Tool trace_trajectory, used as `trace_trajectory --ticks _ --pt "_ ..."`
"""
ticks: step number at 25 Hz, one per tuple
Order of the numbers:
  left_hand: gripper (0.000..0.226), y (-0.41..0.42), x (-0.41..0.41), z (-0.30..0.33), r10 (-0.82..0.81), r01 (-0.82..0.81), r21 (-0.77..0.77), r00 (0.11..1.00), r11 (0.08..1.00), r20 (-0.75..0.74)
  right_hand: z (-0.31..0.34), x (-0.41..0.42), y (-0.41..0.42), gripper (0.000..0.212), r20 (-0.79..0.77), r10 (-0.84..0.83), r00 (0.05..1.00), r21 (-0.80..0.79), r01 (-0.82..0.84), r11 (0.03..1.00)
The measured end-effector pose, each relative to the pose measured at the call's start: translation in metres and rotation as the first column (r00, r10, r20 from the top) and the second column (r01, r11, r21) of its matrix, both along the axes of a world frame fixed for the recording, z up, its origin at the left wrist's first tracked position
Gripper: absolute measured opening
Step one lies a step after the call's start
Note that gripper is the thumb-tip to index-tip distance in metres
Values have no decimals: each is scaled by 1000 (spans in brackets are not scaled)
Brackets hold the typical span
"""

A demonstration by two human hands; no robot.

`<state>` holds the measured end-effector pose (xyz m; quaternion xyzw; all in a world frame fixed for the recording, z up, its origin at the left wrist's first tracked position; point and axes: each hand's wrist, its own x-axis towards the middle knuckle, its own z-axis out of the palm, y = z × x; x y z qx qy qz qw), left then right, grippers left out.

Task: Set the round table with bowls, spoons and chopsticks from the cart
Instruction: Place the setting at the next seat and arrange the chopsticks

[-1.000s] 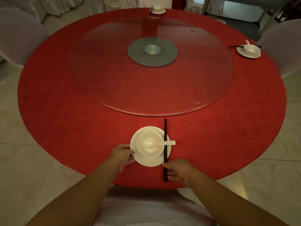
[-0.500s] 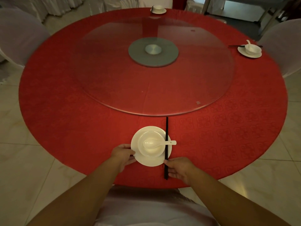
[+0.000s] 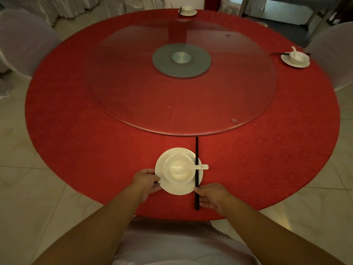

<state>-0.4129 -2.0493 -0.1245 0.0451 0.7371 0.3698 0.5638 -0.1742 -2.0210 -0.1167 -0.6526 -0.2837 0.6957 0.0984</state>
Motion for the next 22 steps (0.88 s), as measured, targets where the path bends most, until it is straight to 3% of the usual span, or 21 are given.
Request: trace_trajectory --ticks 2,3,5,7,9,14,22 --pt "33 -1 2 0 -10 9 -12 999 1000 -51 2 2 -1 21 -3 10 1000 -1 -10 1000" --pt "32 -1 3 1 -55 54 -10 983 999 -177 4 5 -1 19 1 13 1000 13 -13 1000" --pt "31 4 1 6 -154 193 21 841 981 -519 7 11 -2 16 69 -2 998 119 -6 993" --pt "28 10 0 15 -135 268 136 785 954 -604 9 15 0 12 124 -63 990 264 28 964" --pt "29 14 2 18 -132 272 207 847 940 -515 14 12 3 11 70 -102 992 309 76 948" --pt "34 6 6 13 -88 119 262 988 958 -129 23 -12 9 14 -63 -132 989 226 143 964" --pt "26 6 8 15 -40 54 250 997 967 -59 18 -22 17 15 -21 -171 985 242 171 955"
